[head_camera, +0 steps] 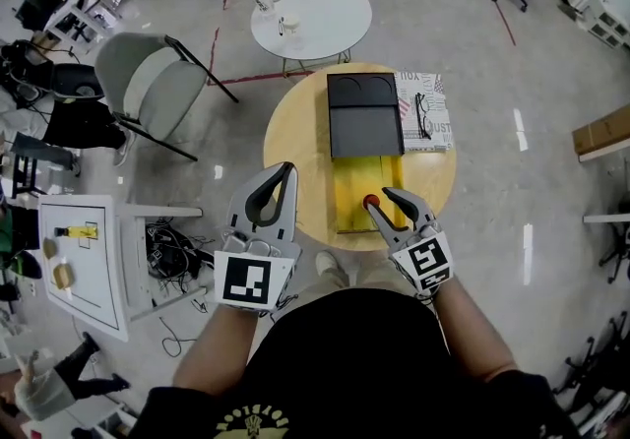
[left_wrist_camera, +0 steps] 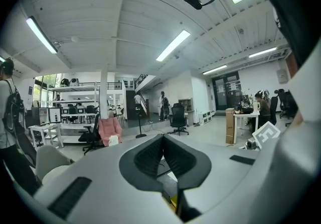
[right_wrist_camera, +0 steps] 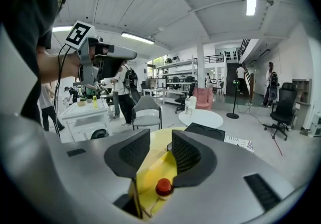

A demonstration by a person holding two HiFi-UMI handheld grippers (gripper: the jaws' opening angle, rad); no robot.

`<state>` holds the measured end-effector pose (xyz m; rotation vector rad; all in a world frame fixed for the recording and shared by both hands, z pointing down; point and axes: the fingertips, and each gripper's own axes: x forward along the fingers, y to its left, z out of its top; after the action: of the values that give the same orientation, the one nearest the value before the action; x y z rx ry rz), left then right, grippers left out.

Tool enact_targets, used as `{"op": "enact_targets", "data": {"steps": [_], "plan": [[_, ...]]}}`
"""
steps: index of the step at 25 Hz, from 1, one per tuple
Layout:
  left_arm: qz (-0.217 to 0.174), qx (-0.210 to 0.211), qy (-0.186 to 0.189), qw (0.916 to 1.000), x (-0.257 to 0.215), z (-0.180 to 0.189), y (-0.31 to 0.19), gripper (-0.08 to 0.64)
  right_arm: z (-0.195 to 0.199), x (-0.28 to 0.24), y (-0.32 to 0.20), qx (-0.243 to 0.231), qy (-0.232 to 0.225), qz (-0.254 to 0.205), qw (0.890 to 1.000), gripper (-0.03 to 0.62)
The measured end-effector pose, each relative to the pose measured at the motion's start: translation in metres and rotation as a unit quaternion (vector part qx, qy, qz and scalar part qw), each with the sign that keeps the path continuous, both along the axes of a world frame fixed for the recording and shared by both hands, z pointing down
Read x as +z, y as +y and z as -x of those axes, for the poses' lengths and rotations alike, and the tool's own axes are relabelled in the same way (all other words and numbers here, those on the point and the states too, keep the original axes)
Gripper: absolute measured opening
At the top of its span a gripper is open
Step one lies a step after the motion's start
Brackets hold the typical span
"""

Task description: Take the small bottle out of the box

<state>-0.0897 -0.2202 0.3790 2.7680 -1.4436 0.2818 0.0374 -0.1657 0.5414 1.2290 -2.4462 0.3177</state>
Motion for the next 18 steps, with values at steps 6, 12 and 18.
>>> {"op": "enact_targets", "data": {"steps": [6, 12, 18], "plan": [[0.006, -0.008, -0.006, 0.9999, 0.007, 0.007, 0.002, 0.014, 0.003, 0.025, 0.001, -0.005, 0.010, 0.008, 1.000, 0.156], [0.012, -0.016, -0.004, 0.9998, 0.010, 0.010, 0.004, 0.014, 0.002, 0.050, 0.003, -0.012, 0.022, 0.024, 0.999, 0.160], [0.009, -0.017, -0.007, 0.9998, 0.008, 0.009, 0.006, 0.014, 0.000, 0.072, 0.006, -0.023, 0.037, 0.035, 0.998, 0.160]]}}
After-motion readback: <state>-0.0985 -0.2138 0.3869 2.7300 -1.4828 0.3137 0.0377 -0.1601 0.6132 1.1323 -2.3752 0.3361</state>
